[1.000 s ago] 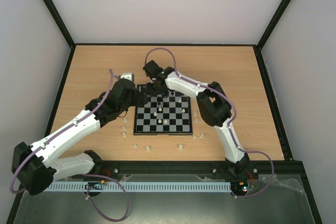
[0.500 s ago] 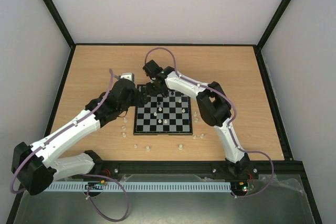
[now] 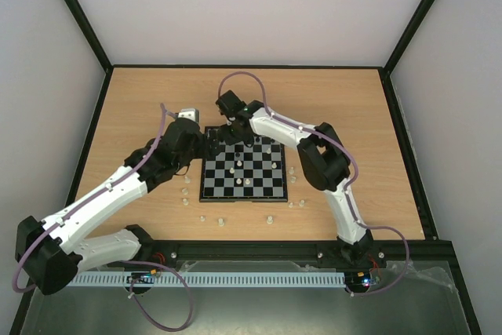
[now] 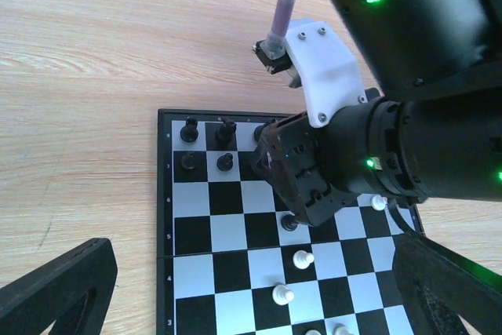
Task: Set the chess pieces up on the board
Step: Place the chess piece on the chessboard, then pick up the chess piece from the chessboard.
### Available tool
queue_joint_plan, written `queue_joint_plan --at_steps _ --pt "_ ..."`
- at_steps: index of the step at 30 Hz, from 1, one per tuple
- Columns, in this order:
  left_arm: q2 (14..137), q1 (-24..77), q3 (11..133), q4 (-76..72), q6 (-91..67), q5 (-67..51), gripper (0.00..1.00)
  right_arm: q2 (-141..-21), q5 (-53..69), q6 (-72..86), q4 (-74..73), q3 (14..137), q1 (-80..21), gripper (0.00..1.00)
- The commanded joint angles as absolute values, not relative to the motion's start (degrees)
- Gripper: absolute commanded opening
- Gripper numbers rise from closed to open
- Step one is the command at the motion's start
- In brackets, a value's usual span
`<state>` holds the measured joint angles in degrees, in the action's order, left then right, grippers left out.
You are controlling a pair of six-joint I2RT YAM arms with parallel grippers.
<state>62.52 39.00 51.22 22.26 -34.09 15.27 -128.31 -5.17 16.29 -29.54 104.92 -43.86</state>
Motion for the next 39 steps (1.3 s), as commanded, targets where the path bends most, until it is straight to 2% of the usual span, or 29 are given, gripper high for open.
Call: queue_joint_plan --at_steps 1,9,15,18,23,39 --pt "61.05 39.46 51.48 23.36 -34.53 15.87 1.00 -120.64 -5.39 16.25 -29.15 100.63 -44.12 0.33" --pt "61.02 39.55 51.90 24.03 -34.68 16.87 1.00 -107.00 -7.72 17.14 -26.35 86.28 -44.12 0.42" --pt "61.88 39.55 52.06 24.24 -34.86 17.02 1.00 -100.89 -8.64 17.70 -27.53 78.18 -44.12 0.42" --pt "62.09 39.55 51.90 24.18 -35.13 17.13 0.99 -98.80 -6.44 17.43 -26.64 75.47 -44.12 0.39" --pt "60.54 39.57 51.44 24.00 -35.60 17.05 0.99 -100.06 -2.77 17.40 -25.07 75.10 -44.54 0.37" --pt "53.18 39.73 49.12 24.85 -36.11 16.70 0.99 -113.54 -1.54 18.07 -27.22 86.93 -46.20 0.31"
